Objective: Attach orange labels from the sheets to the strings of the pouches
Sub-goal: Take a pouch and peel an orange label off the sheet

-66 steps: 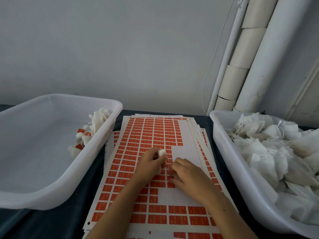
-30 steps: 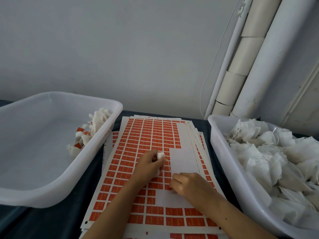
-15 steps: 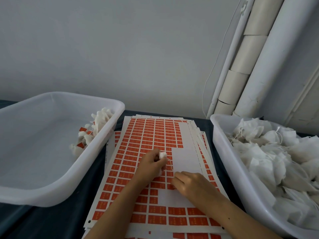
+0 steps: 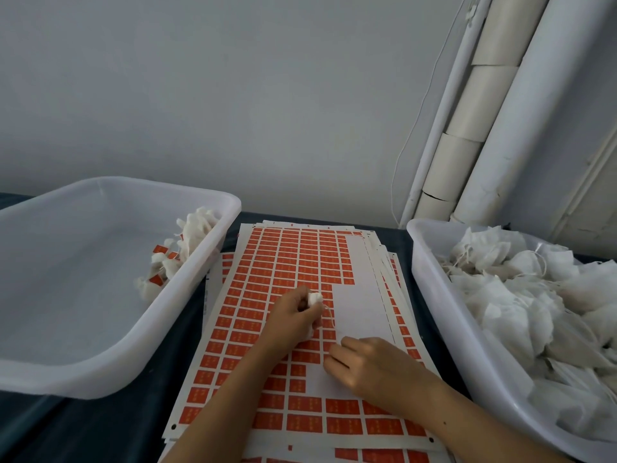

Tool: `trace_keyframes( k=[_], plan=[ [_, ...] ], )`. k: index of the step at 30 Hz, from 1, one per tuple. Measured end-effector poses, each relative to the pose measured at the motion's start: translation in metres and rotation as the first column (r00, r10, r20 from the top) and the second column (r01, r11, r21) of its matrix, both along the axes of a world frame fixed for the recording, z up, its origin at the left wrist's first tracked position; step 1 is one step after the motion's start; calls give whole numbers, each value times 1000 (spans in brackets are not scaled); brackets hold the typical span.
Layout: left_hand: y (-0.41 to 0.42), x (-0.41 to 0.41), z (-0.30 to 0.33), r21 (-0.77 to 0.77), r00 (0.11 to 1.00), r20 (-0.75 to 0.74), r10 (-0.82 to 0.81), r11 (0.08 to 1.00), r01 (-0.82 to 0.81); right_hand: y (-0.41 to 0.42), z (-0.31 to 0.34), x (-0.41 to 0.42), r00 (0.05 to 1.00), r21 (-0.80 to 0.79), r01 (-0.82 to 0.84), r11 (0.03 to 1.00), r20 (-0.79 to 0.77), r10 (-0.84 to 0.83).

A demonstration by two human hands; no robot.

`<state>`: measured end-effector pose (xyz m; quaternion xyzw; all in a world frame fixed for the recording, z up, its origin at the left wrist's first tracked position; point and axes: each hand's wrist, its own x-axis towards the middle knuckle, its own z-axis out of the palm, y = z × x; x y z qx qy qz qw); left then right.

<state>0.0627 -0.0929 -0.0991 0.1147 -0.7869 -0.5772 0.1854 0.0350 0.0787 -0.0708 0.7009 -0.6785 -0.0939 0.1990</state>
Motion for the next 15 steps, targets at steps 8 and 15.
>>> trace_keyframes(
  k=[8,15],
  plan=[
    [-1,0,-1,1,1000,7,2,1000,-2,-1,-1,-2,999,-26,15,1000,36,-14],
    [-2,-1,-2,11,1000,8,7,1000,-7,-4,-13,-7,982,-185,140,973,148,-113]
  ],
)
